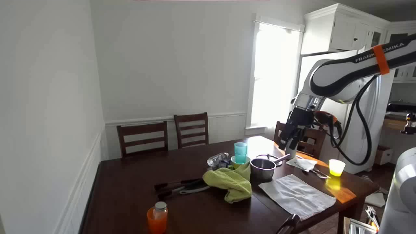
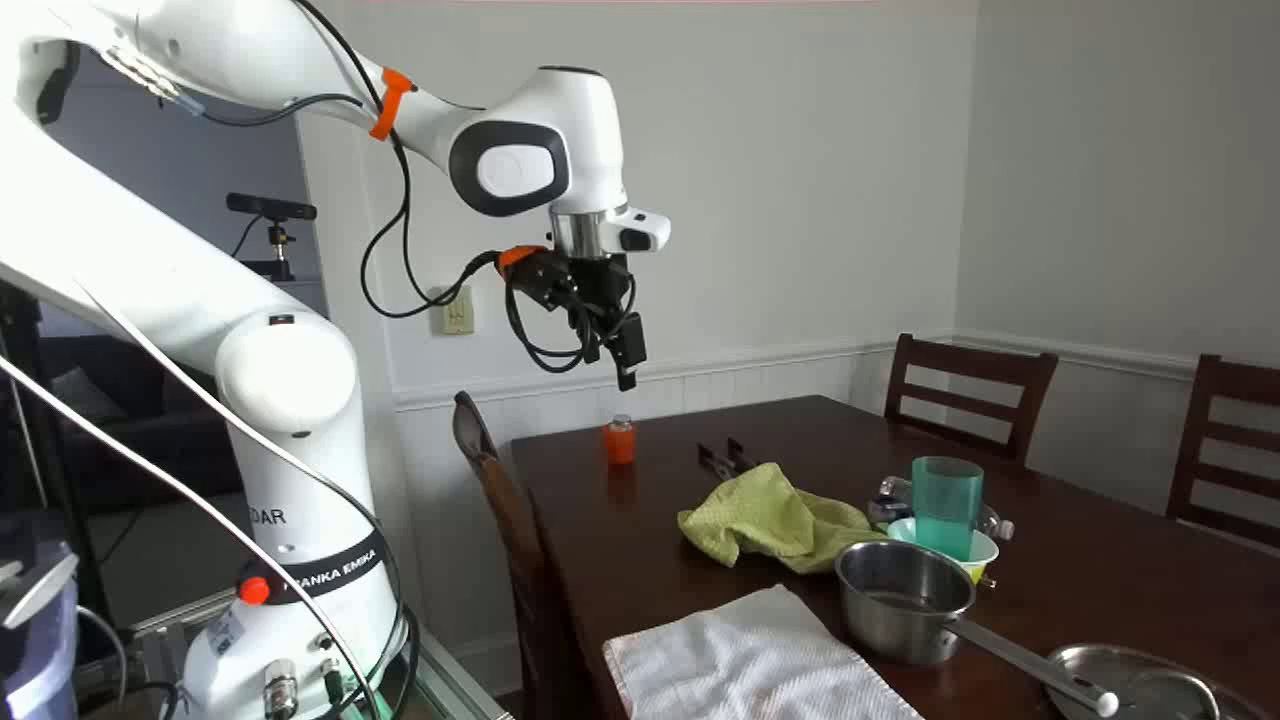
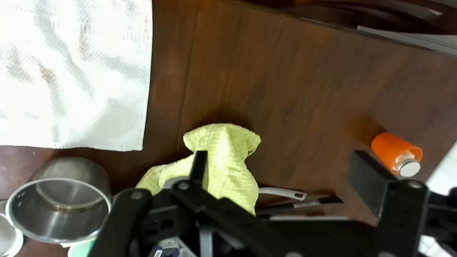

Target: Fold the towel on the table

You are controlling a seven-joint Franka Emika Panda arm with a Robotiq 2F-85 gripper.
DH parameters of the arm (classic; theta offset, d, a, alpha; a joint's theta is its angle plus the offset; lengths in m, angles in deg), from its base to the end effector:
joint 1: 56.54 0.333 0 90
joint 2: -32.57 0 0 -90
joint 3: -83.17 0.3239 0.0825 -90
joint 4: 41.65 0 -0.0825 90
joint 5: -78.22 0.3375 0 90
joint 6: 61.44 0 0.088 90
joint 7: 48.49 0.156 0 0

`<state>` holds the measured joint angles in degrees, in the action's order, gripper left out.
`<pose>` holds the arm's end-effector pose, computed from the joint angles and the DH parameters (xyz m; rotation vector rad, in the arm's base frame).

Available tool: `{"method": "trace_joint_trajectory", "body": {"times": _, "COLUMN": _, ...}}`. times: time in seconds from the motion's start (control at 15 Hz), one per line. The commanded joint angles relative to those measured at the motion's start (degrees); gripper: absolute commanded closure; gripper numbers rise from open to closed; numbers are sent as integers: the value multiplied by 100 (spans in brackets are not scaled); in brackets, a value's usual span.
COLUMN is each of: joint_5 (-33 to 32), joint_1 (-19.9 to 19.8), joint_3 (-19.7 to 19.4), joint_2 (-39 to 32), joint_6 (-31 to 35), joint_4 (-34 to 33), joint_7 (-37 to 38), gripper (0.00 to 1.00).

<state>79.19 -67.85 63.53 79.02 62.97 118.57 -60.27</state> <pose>0.2479 -0.1355 0.4080 -2.8998 0.3801 -0.3366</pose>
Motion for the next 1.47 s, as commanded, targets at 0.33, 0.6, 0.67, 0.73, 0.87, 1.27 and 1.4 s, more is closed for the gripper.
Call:
{"method": "trace_joint_trajectory", "body": {"times": 0.33, "joint_5": -102, "joint_1": -273, "joint_3": 220, "joint_2": -484, "joint_6": 245, "joint_4": 37, "joint_7": 320, "gripper": 0}}
{"method": "trace_joint_trajectory", "body": {"times": 0.6, "joint_5": -484, "joint_1": -663, "joint_3": 518, "joint_2": -1779, "joint_6": 1384, "joint_4": -210, "joint_7": 1028, "gripper": 0}}
{"method": "trace_joint_trajectory", "body": {"times": 0.67, "joint_5": -575, "joint_1": -727, "joint_3": 621, "joint_2": -2157, "joint_6": 1714, "joint_4": -254, "joint_7": 1202, "gripper": 0}}
{"method": "trace_joint_trajectory", "body": {"times": 0.73, "joint_5": -718, "joint_1": -821, "joint_3": 754, "joint_2": -2488, "joint_6": 1952, "joint_4": -314, "joint_7": 1412, "gripper": 0}}
{"method": "trace_joint_trajectory", "body": {"times": 0.87, "joint_5": -1053, "joint_1": -1026, "joint_3": 974, "joint_2": -3185, "joint_6": 2454, "joint_4": -424, "joint_7": 1956, "gripper": 0}}
{"method": "trace_joint_trajectory", "body": {"times": 1.27, "joint_5": -990, "joint_1": -933, "joint_3": 678, "joint_2": -4694, "joint_6": 3411, "joint_4": -793, "joint_7": 2391, "gripper": 0}}
{"method": "trace_joint_trajectory", "body": {"times": 1.4, "joint_5": -895, "joint_1": -851, "joint_3": 530, "joint_2": -5098, "joint_6": 3705, "joint_4": -932, "joint_7": 2293, "gripper": 0}}
